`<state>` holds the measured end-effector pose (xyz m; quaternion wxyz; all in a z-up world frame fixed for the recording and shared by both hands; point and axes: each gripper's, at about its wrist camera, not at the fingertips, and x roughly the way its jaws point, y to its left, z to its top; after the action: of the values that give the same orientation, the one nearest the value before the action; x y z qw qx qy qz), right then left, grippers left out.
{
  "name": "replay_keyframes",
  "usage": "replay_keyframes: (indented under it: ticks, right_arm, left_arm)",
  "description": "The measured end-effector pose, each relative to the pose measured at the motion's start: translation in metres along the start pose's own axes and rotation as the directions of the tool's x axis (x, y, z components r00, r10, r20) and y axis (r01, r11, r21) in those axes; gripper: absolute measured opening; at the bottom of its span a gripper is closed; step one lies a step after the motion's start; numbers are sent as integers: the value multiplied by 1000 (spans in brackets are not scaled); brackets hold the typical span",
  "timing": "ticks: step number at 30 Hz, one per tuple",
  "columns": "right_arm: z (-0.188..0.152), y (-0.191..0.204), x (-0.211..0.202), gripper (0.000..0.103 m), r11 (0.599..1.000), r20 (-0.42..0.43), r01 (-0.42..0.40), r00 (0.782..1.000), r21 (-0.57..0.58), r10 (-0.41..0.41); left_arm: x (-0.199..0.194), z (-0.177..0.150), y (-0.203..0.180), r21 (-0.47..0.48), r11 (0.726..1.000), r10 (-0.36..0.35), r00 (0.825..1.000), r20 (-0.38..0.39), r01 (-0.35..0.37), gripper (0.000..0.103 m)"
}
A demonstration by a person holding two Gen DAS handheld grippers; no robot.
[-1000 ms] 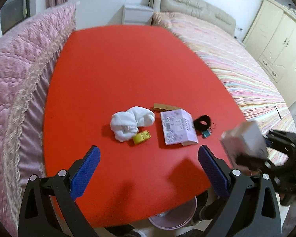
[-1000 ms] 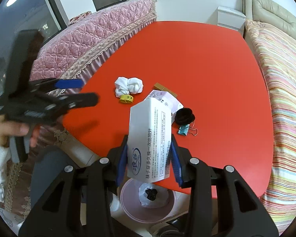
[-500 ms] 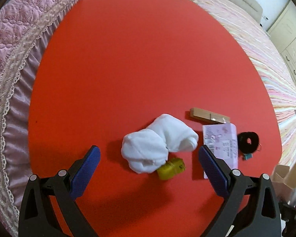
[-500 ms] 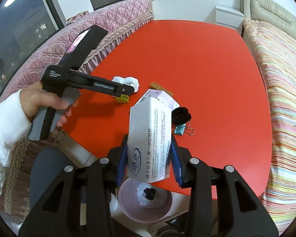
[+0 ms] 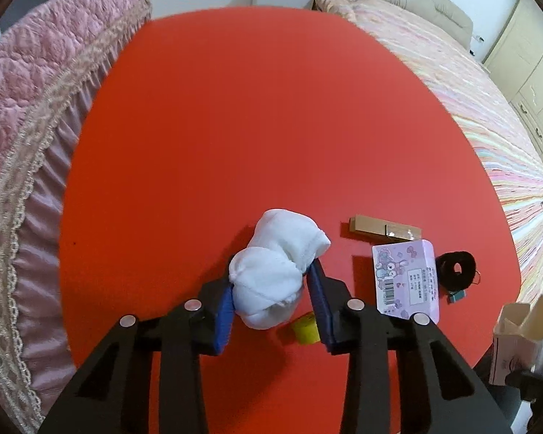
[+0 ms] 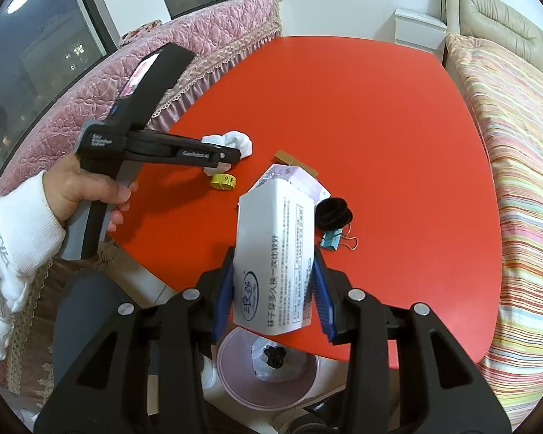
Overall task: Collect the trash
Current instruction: 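Grasp the white sock bundle with the left tool while the right tool holds the box, then carry the box and socks over the pink bin and open both tools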
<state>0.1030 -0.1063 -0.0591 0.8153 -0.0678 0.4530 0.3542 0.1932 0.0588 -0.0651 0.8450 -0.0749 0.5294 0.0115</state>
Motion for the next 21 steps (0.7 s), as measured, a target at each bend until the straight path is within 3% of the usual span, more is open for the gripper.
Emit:
replay_keyframes:
  ticks: [8,12,21]
  right_arm:
    - [-6,0,-17,39,1000,37,12,999,-1,-12]
    - [-13,2,-27,39,1000,50,23,998,-11,-22]
    - [-37,16,-53,39,999,91,38,995,-33,-34]
  left_arm:
    - [-61,-23,-26,106,994,8,988,154,-24,37]
    - [-94,-52,-43,151,988,-15,977,213,-18,37]
    - [-130,-106,-66,210,977,-85,962,258,30,37]
